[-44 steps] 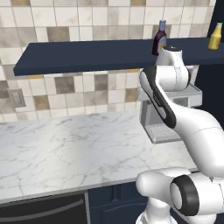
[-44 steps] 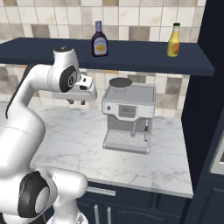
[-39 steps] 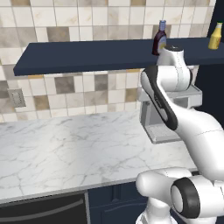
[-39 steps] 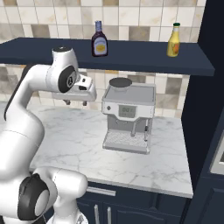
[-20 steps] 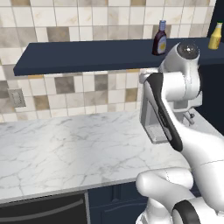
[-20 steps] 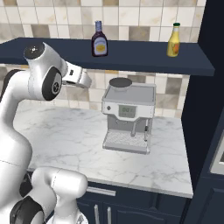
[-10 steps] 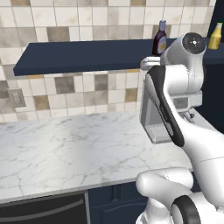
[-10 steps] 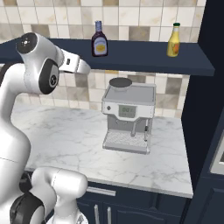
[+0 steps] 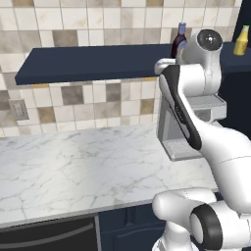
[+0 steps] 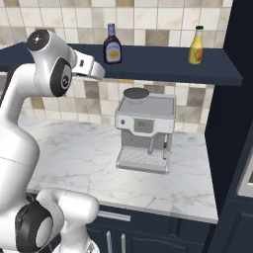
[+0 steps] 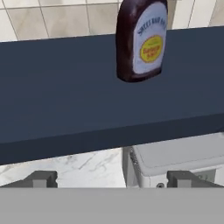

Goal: Take 2 condiments from the cabinet and move them on the counter near the stove.Make sure the condiments are lined up with each other, next to each other.

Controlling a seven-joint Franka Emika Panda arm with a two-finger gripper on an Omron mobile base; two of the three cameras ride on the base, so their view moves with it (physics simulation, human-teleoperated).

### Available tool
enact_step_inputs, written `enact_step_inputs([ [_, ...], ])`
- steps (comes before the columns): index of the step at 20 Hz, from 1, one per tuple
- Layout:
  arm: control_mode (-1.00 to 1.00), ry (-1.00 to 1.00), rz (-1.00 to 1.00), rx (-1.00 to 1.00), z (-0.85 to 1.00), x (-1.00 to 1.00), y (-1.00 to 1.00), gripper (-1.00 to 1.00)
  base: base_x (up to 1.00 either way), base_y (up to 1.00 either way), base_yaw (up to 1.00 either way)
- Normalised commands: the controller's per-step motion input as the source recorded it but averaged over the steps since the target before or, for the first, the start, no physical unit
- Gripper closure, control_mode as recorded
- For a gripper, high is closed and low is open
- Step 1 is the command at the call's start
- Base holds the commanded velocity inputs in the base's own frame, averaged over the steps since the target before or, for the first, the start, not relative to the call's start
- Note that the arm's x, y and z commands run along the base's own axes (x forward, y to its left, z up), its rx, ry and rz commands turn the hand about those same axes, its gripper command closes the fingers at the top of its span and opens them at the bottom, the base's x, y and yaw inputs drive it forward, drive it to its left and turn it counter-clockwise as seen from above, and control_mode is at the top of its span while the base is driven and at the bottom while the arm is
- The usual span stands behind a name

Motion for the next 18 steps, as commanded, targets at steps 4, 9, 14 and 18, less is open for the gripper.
enact_step_inputs([
  [4, -1.0, 0.04, 0.0, 0.0, 0.23, 0.34, 0.0, -1.0, 0.0, 0.0, 0.0],
  [9, -1.0, 0.0, 0.0, 0.0, 0.09, 0.36, 0.0, -1.0, 0.0, 0.0, 0.0],
  [14, -1.0, 0.0, 0.0, 0.0, 0.0, 0.06, -0.04, -1.0, 0.0, 0.0, 0.0],
  [18, -1.0, -0.05, -0.01, 0.0, 0.0, 0.0, -0.05, -1.0, 0.0, 0.0, 0.0],
])
